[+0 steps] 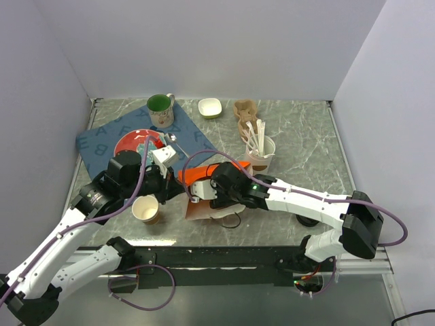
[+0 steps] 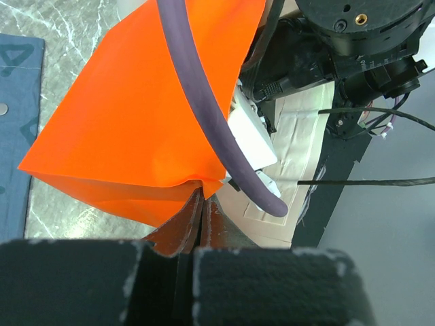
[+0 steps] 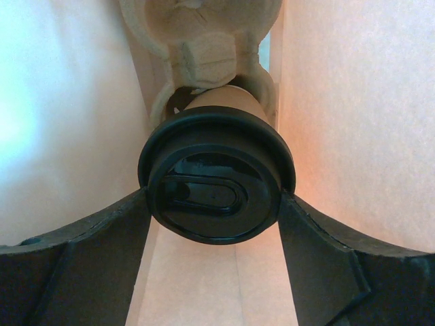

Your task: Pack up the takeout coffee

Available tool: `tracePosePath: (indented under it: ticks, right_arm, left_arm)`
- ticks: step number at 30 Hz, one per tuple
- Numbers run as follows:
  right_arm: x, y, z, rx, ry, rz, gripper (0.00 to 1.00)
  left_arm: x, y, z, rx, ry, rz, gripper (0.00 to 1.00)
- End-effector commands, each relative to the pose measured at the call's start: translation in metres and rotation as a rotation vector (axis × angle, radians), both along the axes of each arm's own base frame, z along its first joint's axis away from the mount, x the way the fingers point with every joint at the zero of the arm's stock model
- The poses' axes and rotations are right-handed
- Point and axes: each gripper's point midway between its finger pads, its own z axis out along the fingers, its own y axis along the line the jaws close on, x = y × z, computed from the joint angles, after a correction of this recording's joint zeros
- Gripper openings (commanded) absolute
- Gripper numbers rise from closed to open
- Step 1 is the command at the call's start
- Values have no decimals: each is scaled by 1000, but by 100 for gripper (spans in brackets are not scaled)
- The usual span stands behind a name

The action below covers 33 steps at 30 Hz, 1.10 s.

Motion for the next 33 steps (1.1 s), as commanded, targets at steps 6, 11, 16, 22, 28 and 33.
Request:
tracePosePath:
  ticks: [6, 11, 16, 22, 28, 33]
  right_arm:
    - [5, -3, 9, 31, 5, -41, 86]
    - [6, -3, 15, 44, 8, -45, 88]
    - [3, -5, 21, 41, 16, -37, 89]
    - [0, -8, 27, 34, 29, -34, 89]
    - [0, -11, 33, 35, 39, -57, 92]
    - [0, -12, 37, 37, 44, -69, 95]
  left_arm:
    - [4, -3, 19, -31, -32, 3, 1]
    - [3, -6, 25, -48, -26, -2, 1]
    - [4, -6, 26, -51, -19, 4, 1]
    - [5, -7, 27, -49, -10, 6, 1]
    - [7, -9, 28, -51, -5, 7, 1]
    - [8, -10, 28, -50, 0, 3, 1]
